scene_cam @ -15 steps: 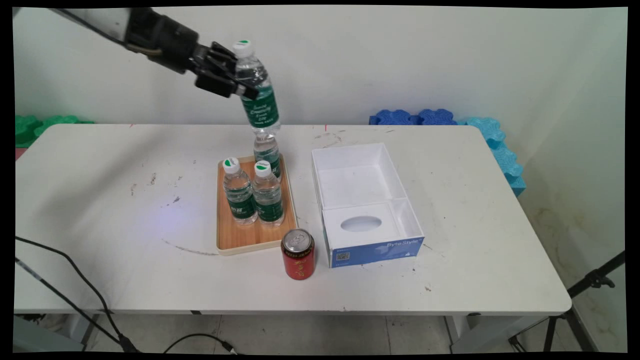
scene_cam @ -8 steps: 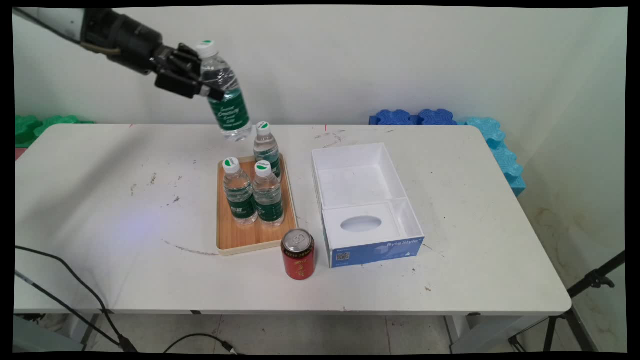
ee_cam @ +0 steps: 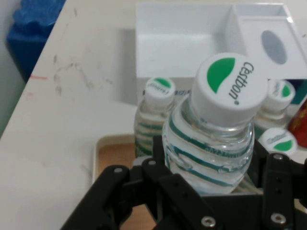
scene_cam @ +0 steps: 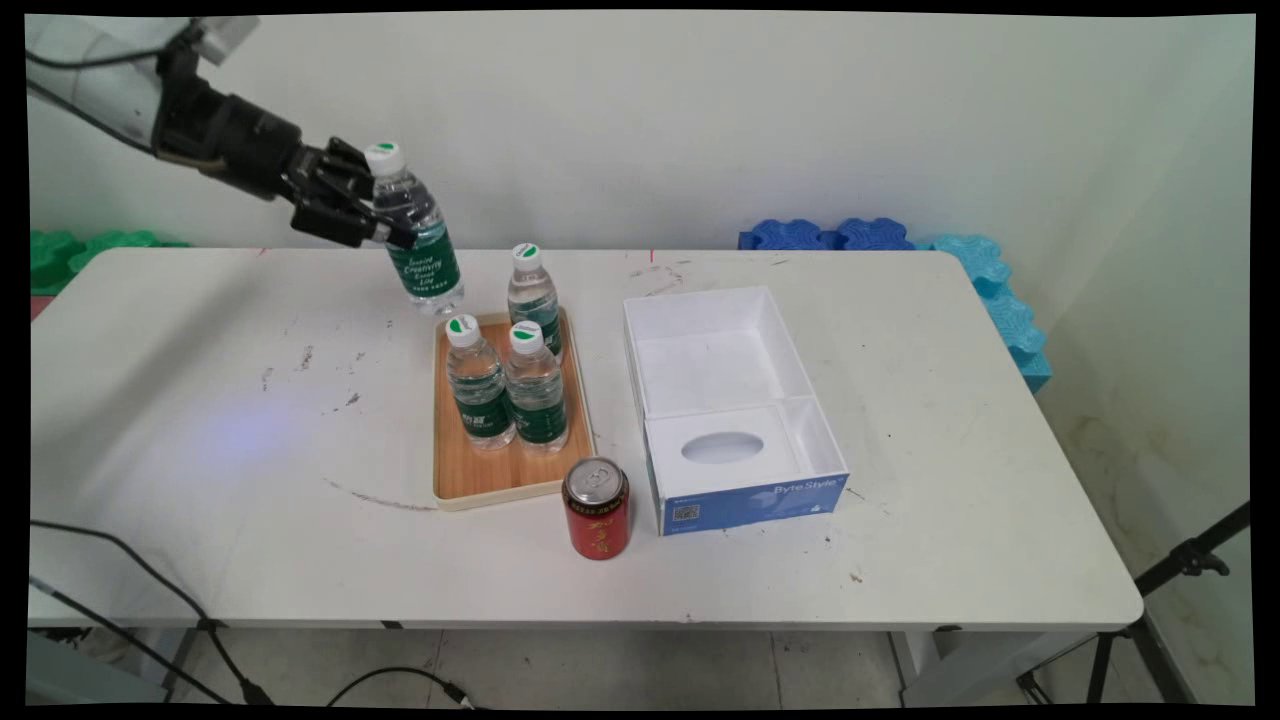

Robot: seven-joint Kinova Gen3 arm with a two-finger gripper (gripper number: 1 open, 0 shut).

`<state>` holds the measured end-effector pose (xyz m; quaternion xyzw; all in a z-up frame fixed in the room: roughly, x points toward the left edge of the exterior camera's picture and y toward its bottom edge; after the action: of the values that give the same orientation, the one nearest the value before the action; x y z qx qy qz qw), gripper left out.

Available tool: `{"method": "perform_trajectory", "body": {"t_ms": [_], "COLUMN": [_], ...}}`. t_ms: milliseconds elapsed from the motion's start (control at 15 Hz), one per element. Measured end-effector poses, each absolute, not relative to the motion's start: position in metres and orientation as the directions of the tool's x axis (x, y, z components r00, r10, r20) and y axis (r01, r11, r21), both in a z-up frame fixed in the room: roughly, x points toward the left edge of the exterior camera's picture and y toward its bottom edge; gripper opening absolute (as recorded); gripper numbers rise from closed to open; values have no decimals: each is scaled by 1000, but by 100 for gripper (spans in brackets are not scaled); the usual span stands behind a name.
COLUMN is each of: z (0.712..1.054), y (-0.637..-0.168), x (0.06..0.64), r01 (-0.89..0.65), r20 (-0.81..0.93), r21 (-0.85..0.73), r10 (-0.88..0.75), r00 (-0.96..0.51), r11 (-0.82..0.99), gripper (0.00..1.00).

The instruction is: Place the picked object on the tray

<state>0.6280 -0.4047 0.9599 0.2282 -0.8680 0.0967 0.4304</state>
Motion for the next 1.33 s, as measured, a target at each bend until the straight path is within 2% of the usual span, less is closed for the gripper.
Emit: {"method": "perform_trajectory", "body": {"t_ms": [667, 1333], "z": [877, 838], "y": [-411, -411], "x": [614, 600], "r01": [-510, -529], "r20": [772, 766], "r21": [9, 2], "r10": [-330, -341], "r00": [-543, -545], "r11": [860, 849], "gripper": [0, 0]}}
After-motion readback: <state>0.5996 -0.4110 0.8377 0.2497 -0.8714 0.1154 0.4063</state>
